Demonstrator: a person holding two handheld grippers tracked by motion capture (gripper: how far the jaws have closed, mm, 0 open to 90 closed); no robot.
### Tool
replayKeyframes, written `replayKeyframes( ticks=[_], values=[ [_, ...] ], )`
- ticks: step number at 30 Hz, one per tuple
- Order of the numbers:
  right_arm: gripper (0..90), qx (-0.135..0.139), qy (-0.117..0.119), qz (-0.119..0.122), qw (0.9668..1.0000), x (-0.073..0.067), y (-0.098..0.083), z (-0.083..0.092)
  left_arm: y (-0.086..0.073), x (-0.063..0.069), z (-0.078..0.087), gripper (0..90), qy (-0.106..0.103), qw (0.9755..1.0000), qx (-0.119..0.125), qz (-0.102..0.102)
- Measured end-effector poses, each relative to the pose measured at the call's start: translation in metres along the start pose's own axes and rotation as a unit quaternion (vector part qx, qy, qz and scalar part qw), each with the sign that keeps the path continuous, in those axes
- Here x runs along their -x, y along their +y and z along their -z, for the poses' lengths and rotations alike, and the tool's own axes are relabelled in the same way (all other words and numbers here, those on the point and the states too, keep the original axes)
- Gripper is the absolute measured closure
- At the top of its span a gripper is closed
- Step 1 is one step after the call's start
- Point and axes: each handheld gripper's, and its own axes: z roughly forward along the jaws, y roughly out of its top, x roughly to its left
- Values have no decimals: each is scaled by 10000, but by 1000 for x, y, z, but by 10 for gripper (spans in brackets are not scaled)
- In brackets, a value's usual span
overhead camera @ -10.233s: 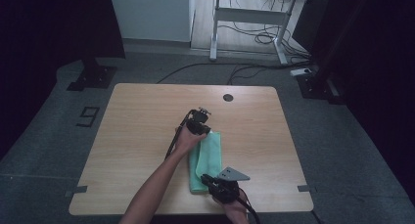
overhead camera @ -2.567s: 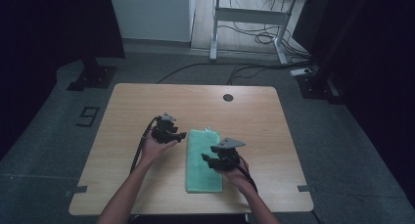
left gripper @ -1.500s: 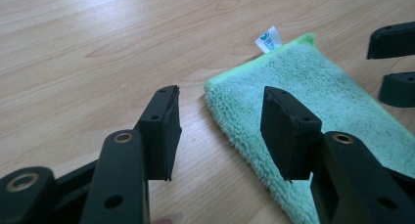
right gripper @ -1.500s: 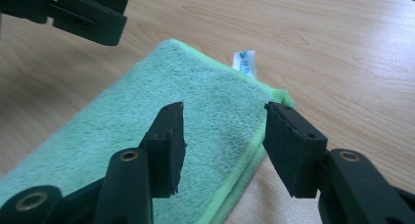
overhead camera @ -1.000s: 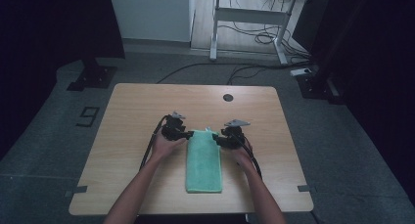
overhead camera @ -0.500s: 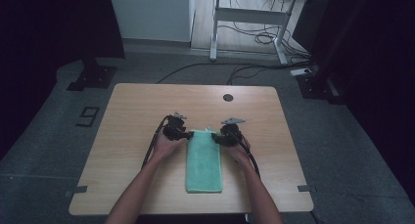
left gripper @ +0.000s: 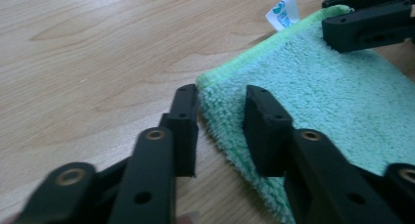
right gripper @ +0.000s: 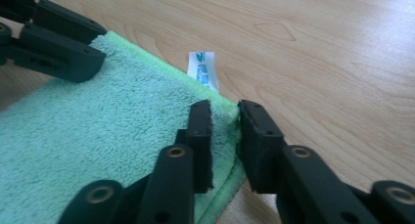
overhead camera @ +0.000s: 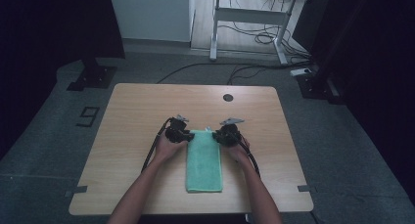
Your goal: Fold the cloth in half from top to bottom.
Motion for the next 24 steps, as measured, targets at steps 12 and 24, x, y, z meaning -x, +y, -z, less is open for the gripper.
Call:
replayKeyframes(
  ticks=[12,24],
  values=[
    [846,-36,128,22,9999,0,0,3,-1,3,2,865,-159,9997,87,-141],
    [850,438,234,206,9986,-4,8,30,5,10,29,874,-182,9975,536,-428]
  ],
)
